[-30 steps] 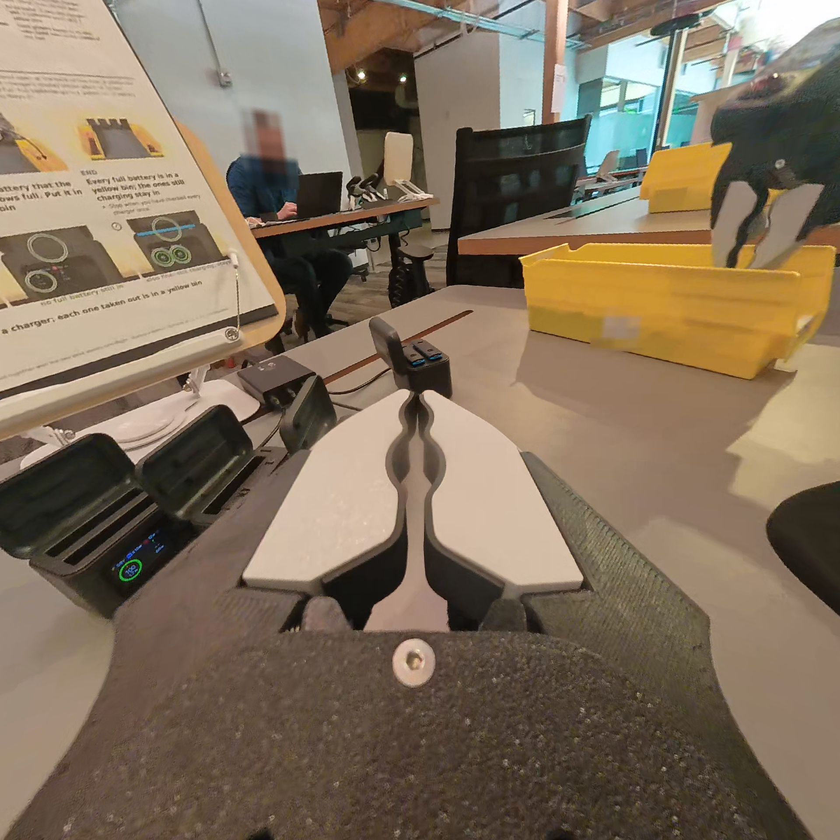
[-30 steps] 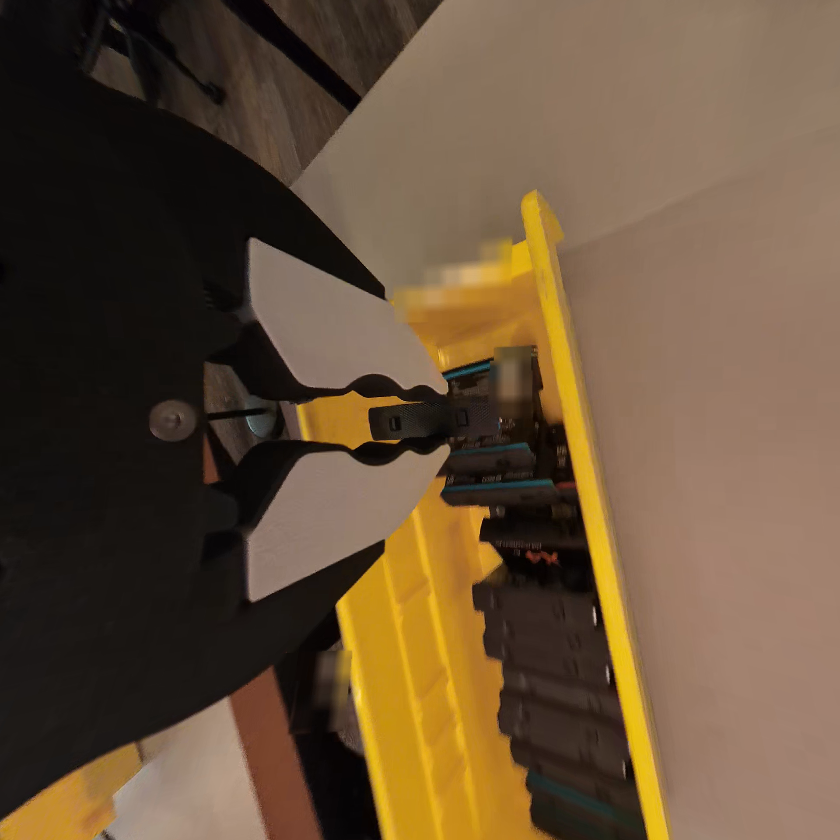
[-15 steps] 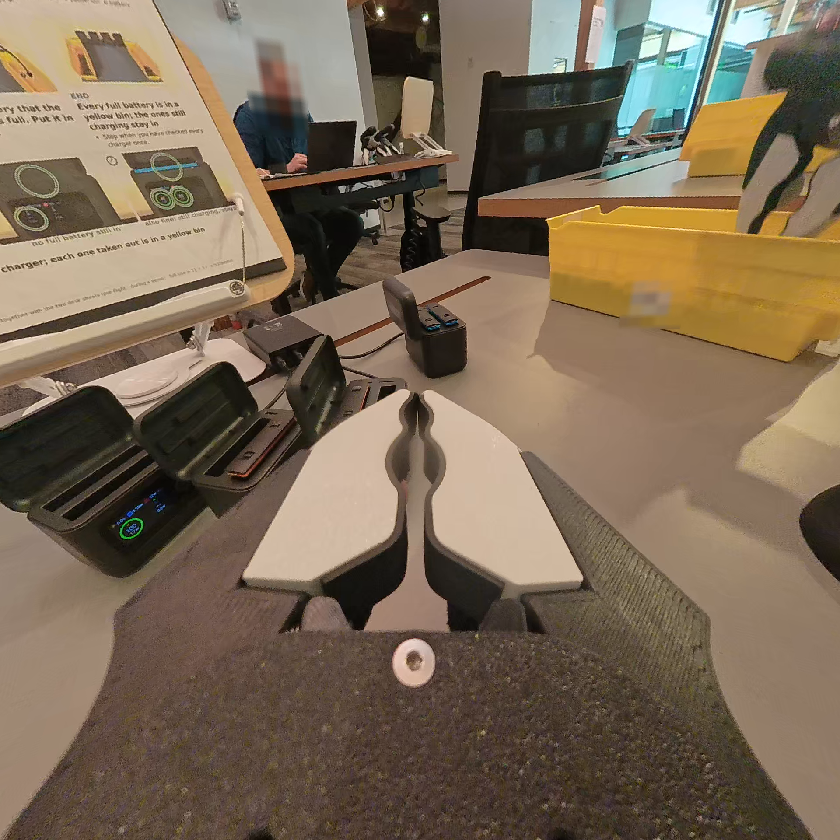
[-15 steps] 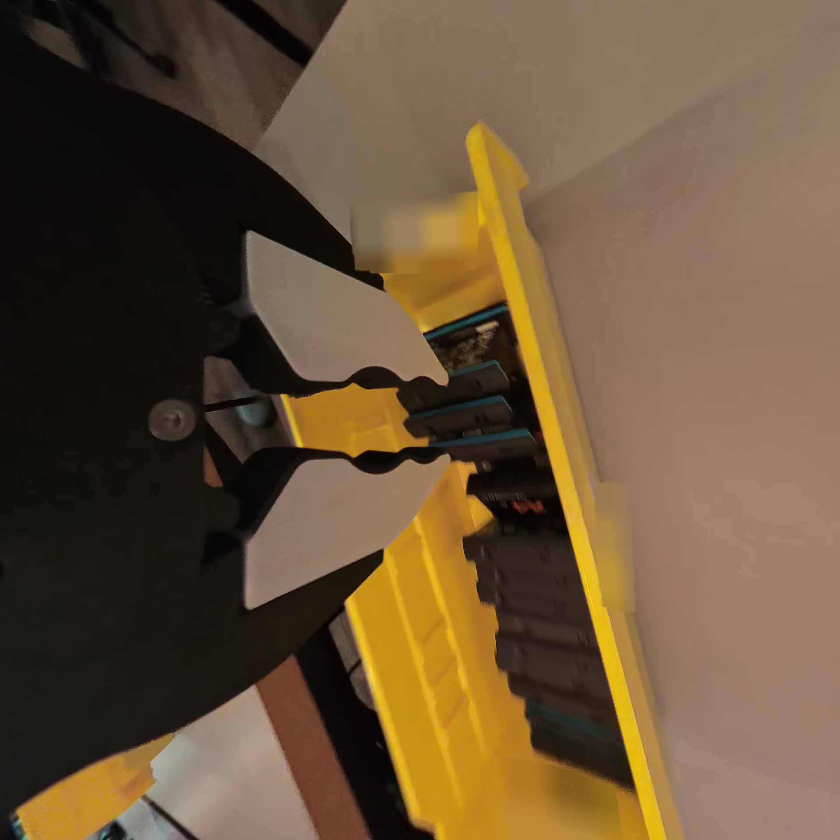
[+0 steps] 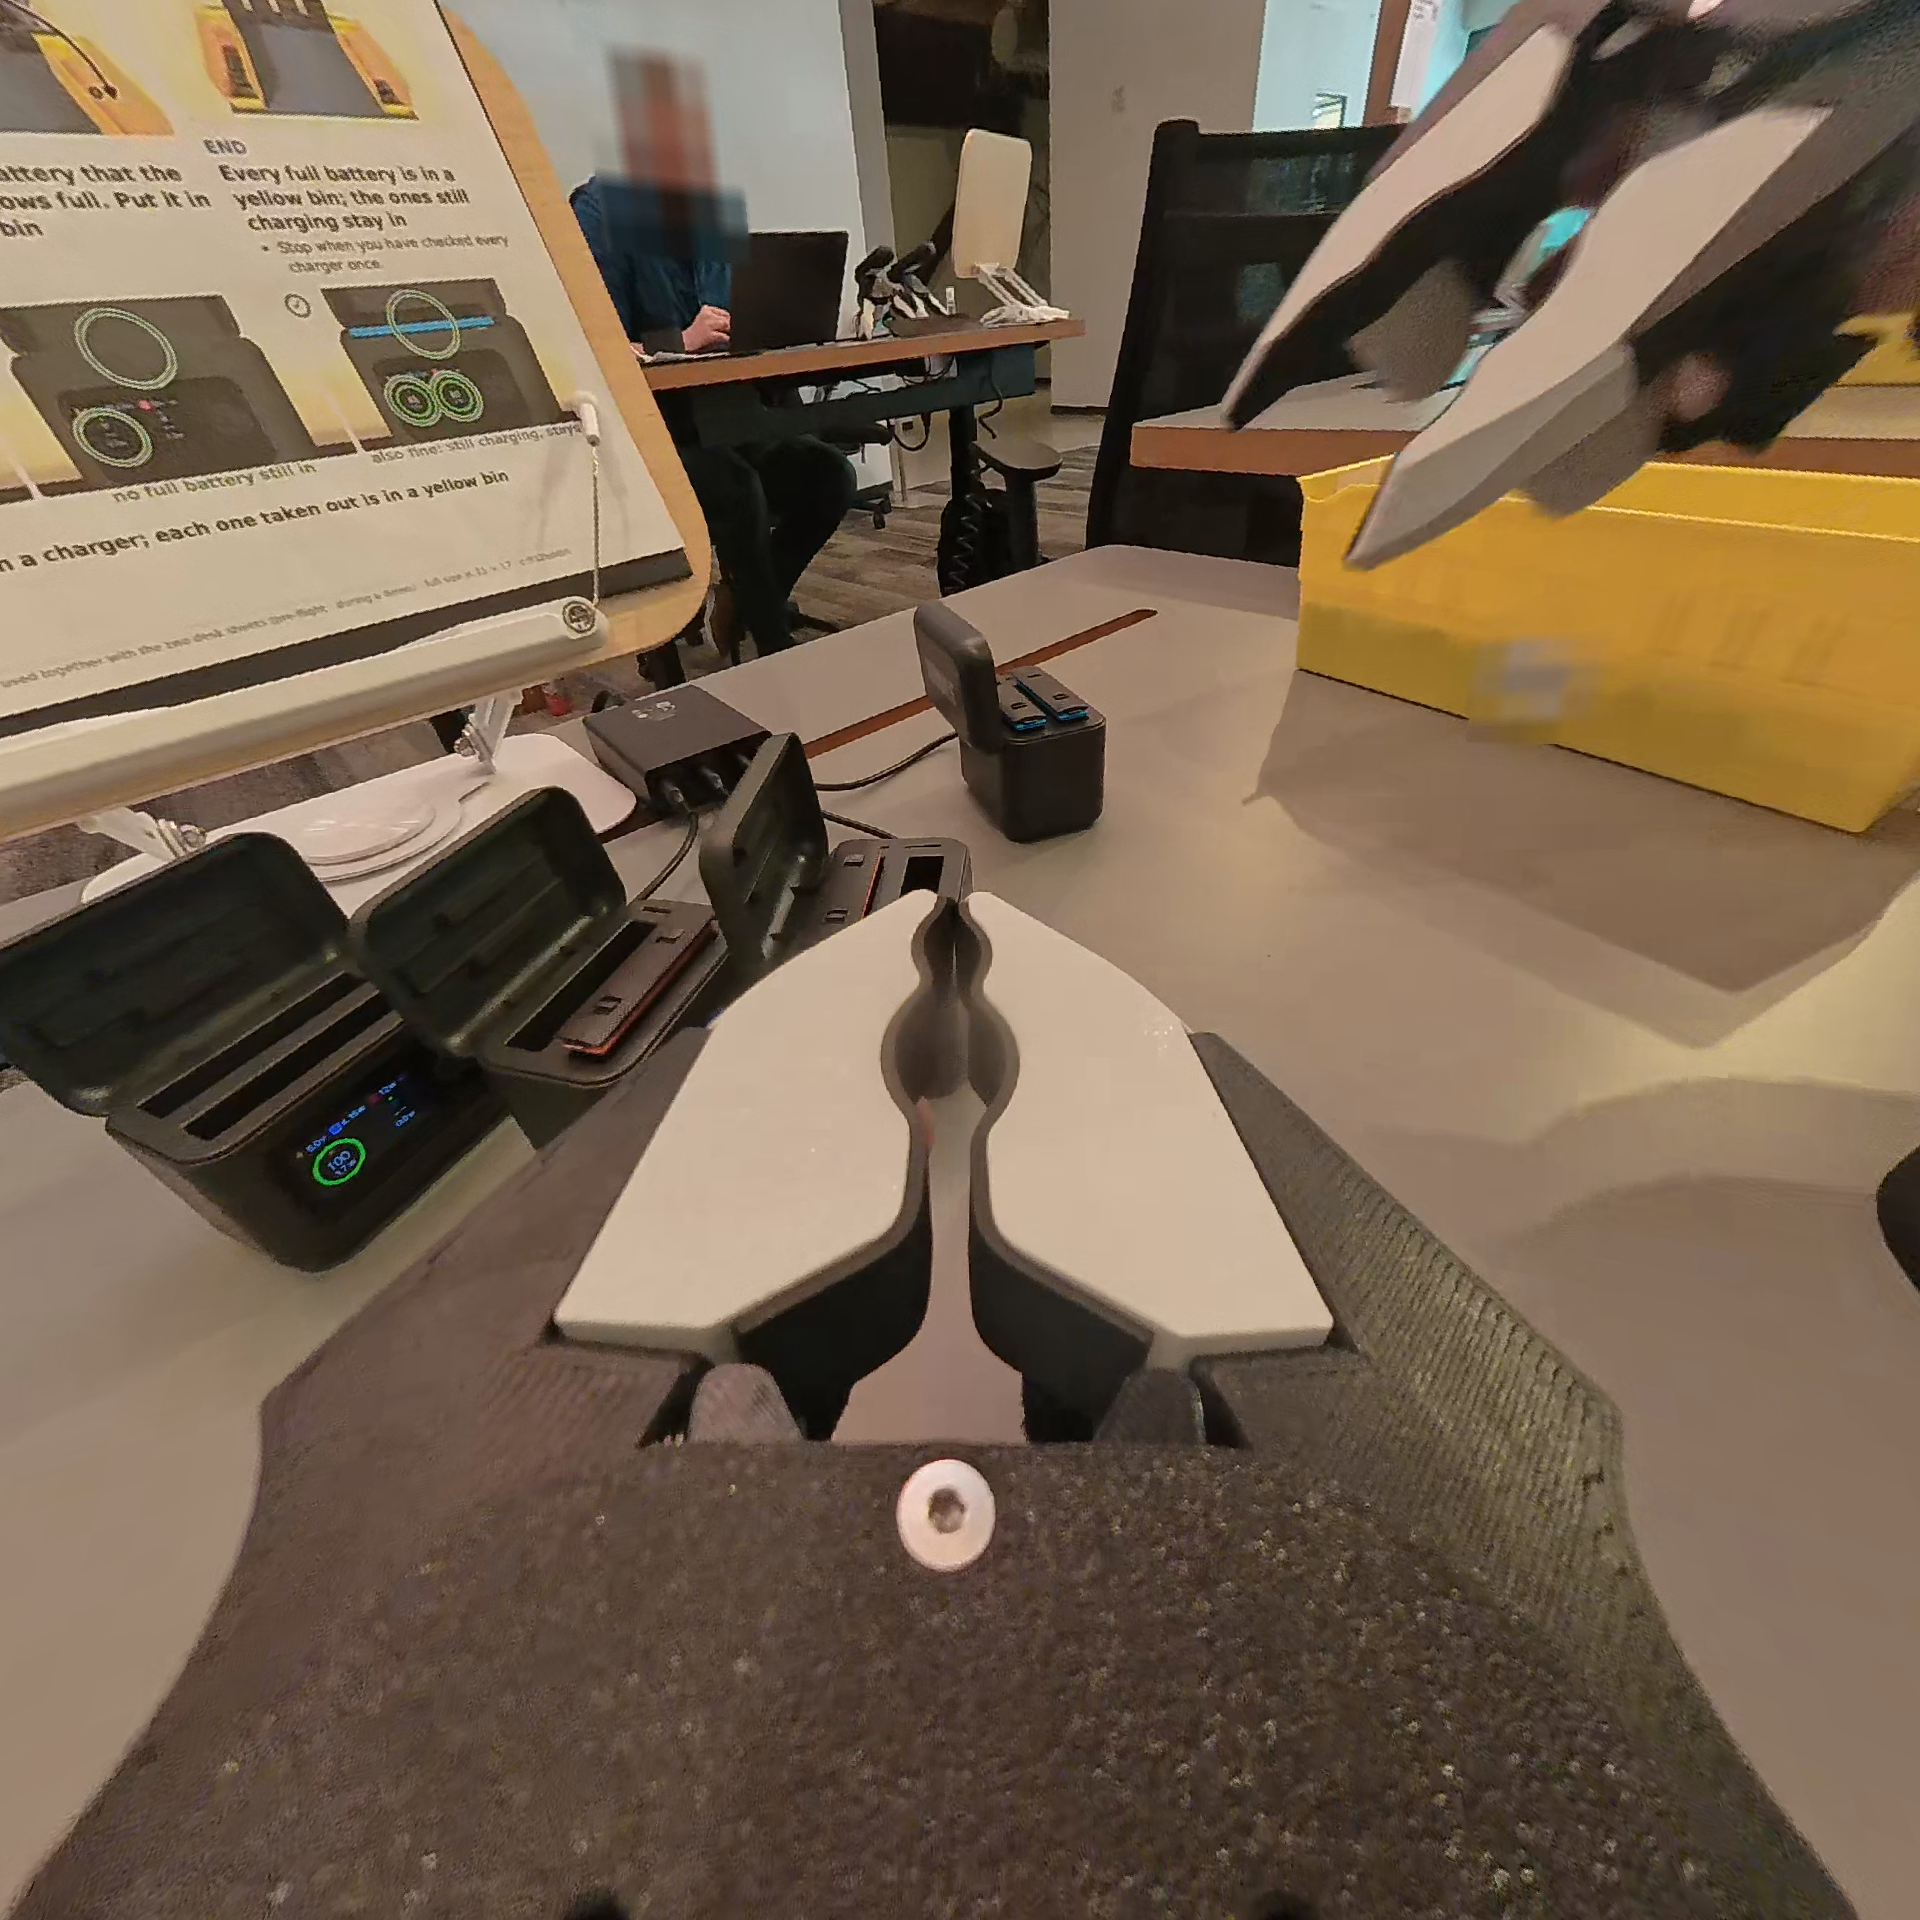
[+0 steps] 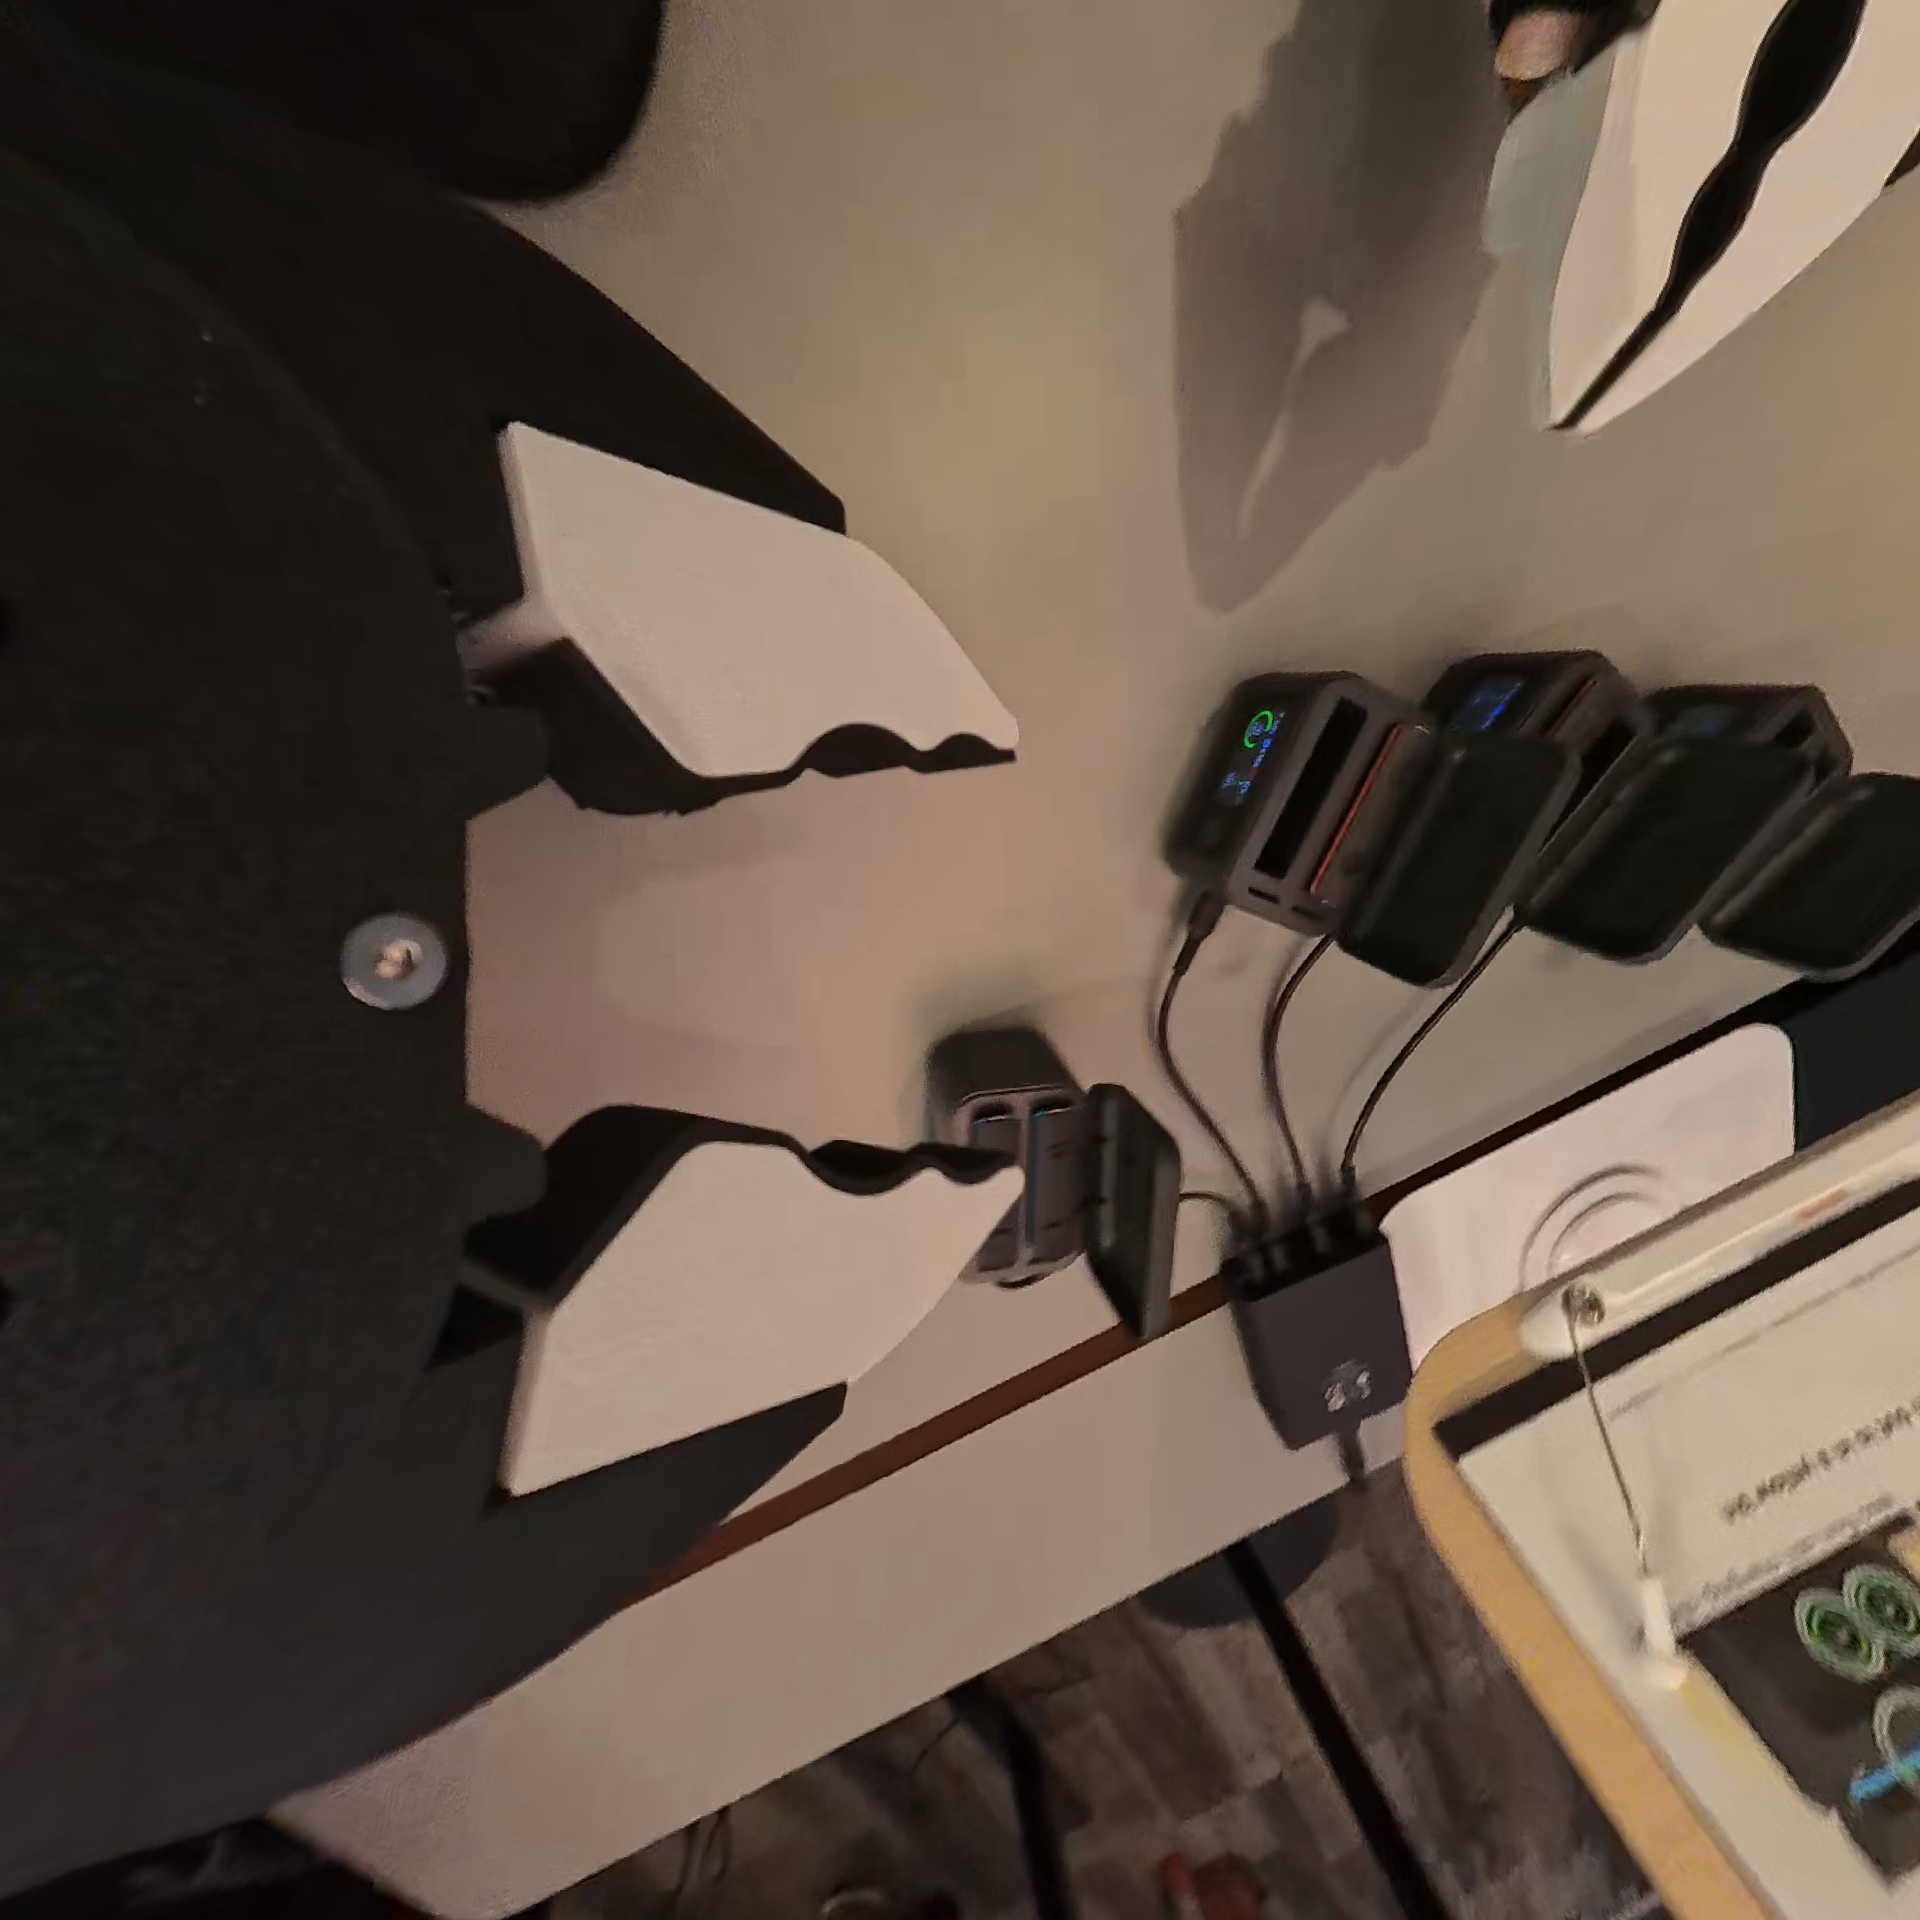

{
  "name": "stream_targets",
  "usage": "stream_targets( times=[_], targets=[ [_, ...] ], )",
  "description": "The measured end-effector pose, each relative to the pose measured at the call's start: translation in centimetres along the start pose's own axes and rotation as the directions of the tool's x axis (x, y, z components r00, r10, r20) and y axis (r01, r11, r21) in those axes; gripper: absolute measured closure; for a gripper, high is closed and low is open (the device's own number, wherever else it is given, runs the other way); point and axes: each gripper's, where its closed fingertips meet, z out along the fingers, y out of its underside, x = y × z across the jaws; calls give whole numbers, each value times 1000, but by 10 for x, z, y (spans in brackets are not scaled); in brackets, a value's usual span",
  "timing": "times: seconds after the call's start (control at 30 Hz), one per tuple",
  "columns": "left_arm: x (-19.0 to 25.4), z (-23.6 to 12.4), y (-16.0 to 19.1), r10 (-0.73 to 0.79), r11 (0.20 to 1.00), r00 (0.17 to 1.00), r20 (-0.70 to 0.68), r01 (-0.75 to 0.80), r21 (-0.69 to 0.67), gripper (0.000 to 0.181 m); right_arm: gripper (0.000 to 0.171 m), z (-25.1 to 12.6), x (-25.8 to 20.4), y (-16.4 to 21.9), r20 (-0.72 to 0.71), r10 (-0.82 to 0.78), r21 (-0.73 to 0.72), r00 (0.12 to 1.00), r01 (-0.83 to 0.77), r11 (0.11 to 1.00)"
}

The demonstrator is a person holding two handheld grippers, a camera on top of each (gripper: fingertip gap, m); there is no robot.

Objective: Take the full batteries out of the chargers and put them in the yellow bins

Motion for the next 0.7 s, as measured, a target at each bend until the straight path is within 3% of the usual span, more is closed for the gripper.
stream_targets(
  times=[0.2, 0.4, 0.5, 0.57, 0.7],
  targets=[
    [1, 0, 2, 13, 1000, 1000, -6, -13, -4, 181, 76, 77, 37, 39, 89, -25, -186, 996, 42, 982],
    [5, 2, 6, 52, 998, 999, -18, -52, -20, 181, 61, 116, 70, 66, 156, 16, -298, 988, 32, 954],
    [5, 3, 7, 63, 998, 998, -20, -63, -24, 181, 62, 129, 70, 73, 208, 66, -315, 976, 3, 949],
    [3, 2, 6, 69, 997, 998, -11, -69, -20, 181, 76, 135, 67, 78, 221, 81, -328, 972, -4, 945],
    [-5, -1, 2, 81, 997, 997, 16, -81, -20, 181, 81, 135, 62, 77, 170, 94, -319, 981, -36, 947]
  ],
)
